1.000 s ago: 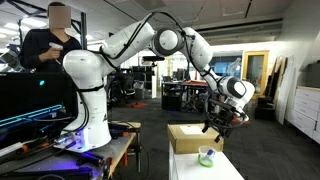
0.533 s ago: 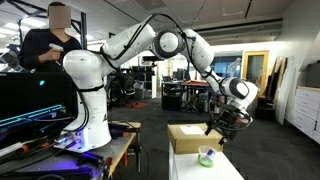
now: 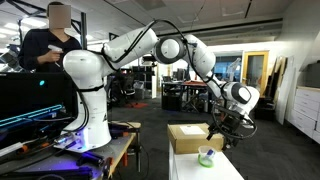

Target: Remove the blue marker from the clear cup and place it on the brown box

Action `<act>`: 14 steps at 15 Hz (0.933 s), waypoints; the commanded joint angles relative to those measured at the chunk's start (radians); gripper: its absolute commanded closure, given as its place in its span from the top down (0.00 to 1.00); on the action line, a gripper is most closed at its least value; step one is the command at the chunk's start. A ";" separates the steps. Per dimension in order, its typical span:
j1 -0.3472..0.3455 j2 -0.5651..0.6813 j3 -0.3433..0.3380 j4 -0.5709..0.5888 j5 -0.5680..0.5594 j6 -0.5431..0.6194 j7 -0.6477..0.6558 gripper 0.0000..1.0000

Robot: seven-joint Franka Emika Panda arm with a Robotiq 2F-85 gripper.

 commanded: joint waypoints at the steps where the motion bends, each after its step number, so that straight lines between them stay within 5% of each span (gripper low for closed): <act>1: -0.005 0.028 0.002 0.050 -0.025 -0.035 -0.058 1.00; 14: -0.012 0.029 0.015 0.024 -0.055 -0.087 -0.213 1.00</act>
